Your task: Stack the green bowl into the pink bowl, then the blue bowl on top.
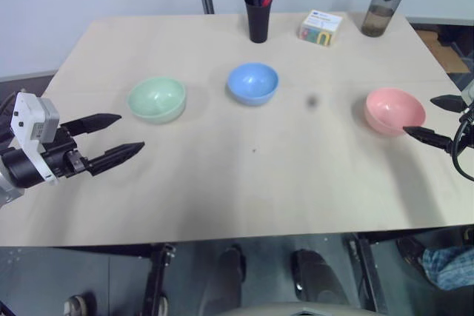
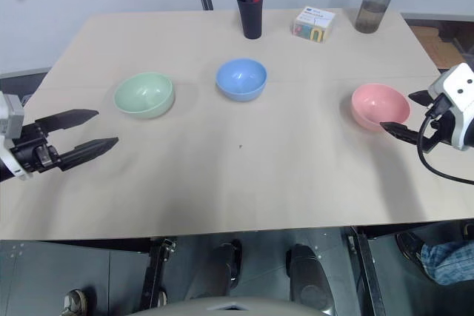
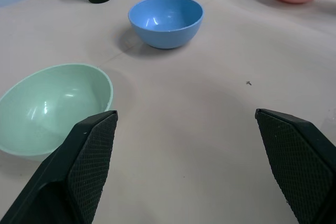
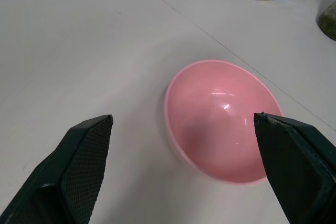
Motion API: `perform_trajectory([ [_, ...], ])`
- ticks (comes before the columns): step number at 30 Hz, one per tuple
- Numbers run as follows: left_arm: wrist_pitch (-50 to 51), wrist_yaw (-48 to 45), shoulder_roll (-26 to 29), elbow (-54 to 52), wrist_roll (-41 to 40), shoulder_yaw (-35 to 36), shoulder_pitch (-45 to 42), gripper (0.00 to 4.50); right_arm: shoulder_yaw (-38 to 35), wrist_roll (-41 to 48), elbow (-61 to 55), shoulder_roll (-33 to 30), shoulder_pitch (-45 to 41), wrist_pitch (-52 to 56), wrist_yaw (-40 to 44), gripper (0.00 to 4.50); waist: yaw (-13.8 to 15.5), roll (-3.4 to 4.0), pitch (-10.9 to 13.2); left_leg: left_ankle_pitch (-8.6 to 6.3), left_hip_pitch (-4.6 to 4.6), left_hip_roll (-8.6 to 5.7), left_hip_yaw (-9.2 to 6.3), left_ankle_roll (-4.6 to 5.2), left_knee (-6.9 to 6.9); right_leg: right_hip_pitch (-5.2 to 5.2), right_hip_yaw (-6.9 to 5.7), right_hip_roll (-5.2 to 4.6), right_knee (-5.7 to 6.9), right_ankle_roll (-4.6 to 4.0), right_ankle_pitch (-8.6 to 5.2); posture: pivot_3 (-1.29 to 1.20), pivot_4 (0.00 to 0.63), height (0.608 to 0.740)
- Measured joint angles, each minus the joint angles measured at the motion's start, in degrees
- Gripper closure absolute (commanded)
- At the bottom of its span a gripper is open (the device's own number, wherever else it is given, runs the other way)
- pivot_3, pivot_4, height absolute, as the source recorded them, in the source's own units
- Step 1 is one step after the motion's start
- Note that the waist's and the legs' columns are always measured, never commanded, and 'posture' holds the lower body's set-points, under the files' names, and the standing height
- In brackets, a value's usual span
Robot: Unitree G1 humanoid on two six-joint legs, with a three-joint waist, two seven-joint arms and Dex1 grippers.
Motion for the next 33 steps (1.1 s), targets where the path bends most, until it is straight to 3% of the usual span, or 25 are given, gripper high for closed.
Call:
perform_trajectory([
  [8,1.6,2.0,-1.4,-3.7,-1.5,0.9,0.5,0.06,3.9,-2.8,0.9,1.5,-1.6,-3.2,-1.5,0.00,0.0,-0.01,0.0,0.00,0.01,0.05,0.03,0.00,0.04,0.01,0.03,0.05,0.01,0.07,0.04,0.00,0.150,0.740],
  [16,3.1,3.9,-5.0,-11.6,-6.4,-2.2,-1.8,0.06,14.0,-8.0,4.2,7.3,-8.7,-3.6,-5.7,0.00,0.0,-0.03,0.0,0.00,0.03,0.06,0.05,0.00,0.19,0.08,0.08,0.08,0.01,0.19,0.13,0.00,0.150,0.740],
  [20,3.0,4.4,-8.9,-19.8,-13.3,-7.9,-6.3,0.06,23.7,-15.3,14.2,14.7,-16.1,-5.3,-10.0,0.00,-0.1,-0.18,0.0,0.01,0.03,0.08,0.05,0.00,0.27,0.10,0.12,0.14,0.02,0.13,0.29,0.00,0.150,0.740],
  [23,3.1,5.0,-9.0,-20.5,-15.1,-8.2,-7.9,0.06,26.6,-18.1,19.6,16.2,-18.3,-6.4,-10.4,0.00,0.1,-0.15,0.0,0.01,0.01,0.06,0.05,0.00,0.24,0.08,0.14,0.15,0.01,0.29,0.47,0.00,0.150,0.740],
  [24,3.1,5.5,-9.1,-20.5,-15.7,-8.5,-8.2,0.00,27.3,-18.9,21.6,16.7,-19.4,-6.7,-10.4,0.40,0.0,-0.15,0.0,0.01,0.01,0.06,0.06,0.01,0.24,0.09,0.14,0.15,0.00,0.29,0.47,0.00,0.150,0.740],
  [26,3.1,6.1,-9.4,-20.7,-16.2,-9.4,-8.4,0.00,27.5,-20.1,24.2,17.5,-21.1,-7.6,-10.7,0.69,0.0,-0.15,0.0,0.01,0.01,0.05,0.06,0.01,0.24,0.09,0.15,0.15,0.00,0.30,0.47,0.00,0.150,0.740],
  [32,2.8,7.7,-9.5,-21.7,-16.0,-9.7,-6.5,0.00,27.9,-22.5,26.8,18.7,-22.8,-9.0,-10.7,2.98,-0.1,-0.15,0.0,0.01,0.04,0.07,0.06,0.01,0.25,0.10,0.15,0.17,0.02,0.30,0.47,0.00,0.150,0.740],
  [33,2.7,8.1,-9.6,-21.9,-15.8,-9.7,-6.1,0.00,27.9,-22.8,26.8,18.9,-22.8,-9.1,-10.7,3.18,-0.1,-0.15,0.0,0.01,0.04,0.07,0.06,0.01,0.25,0.10,0.15,0.17,0.02,0.30,0.47,0.00,0.150,0.740],
])
